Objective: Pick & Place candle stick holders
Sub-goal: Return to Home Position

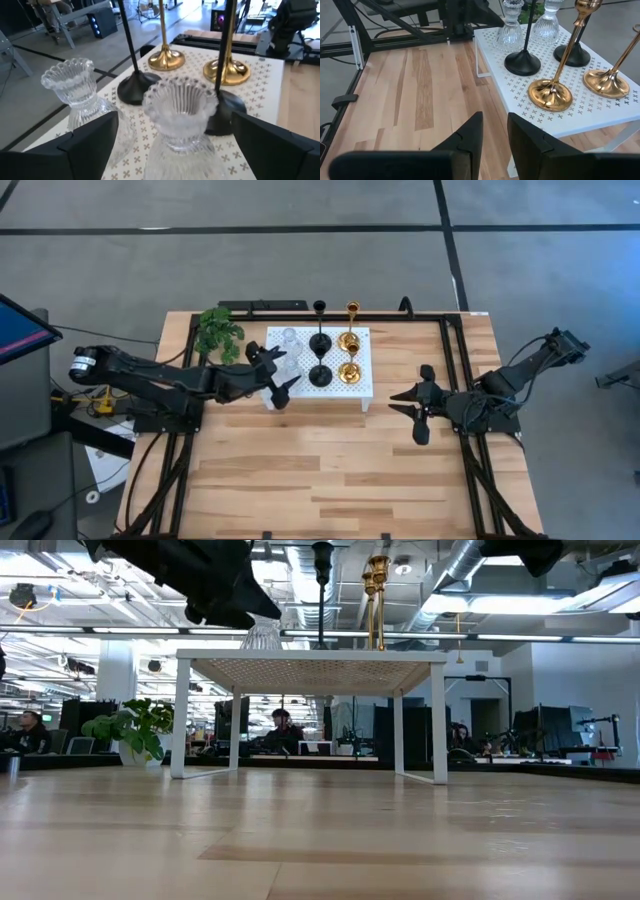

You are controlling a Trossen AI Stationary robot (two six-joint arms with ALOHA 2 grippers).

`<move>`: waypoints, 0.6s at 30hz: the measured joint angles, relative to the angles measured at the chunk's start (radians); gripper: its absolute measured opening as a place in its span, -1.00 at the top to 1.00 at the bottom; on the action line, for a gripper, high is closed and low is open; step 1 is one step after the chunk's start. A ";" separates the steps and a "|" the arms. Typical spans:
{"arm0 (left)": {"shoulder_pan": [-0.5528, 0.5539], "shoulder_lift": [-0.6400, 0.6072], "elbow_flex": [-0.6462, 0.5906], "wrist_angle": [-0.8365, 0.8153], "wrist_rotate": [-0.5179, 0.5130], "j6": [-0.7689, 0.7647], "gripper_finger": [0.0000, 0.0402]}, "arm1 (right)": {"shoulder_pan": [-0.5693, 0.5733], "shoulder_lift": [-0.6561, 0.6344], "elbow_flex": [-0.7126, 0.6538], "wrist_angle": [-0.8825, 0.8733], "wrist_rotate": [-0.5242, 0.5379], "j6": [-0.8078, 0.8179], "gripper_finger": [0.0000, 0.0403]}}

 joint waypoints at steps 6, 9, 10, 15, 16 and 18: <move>-0.023 -0.038 0.001 -0.016 0.002 0.000 -0.95 | 0.000 0.000 0.000 -0.002 0.000 0.000 0.60; -0.042 -0.067 0.000 -0.024 0.001 0.000 -0.95 | 0.000 0.000 0.000 -0.005 0.000 0.000 0.60; -0.050 -0.081 0.000 -0.037 0.001 0.000 -0.95 | 0.000 0.000 0.000 -0.006 0.000 0.000 0.60; -0.106 -0.146 0.000 -0.041 0.001 0.000 -0.96 | 0.000 0.000 0.000 -0.010 0.000 0.011 0.60; -0.121 -0.160 0.000 -0.038 0.001 -0.001 -0.95 | 0.000 0.000 0.000 -0.012 0.000 0.011 0.60; -0.153 -0.188 0.000 -0.039 0.001 -0.003 -0.94 | 0.000 0.000 0.000 -0.013 -0.001 0.011 0.60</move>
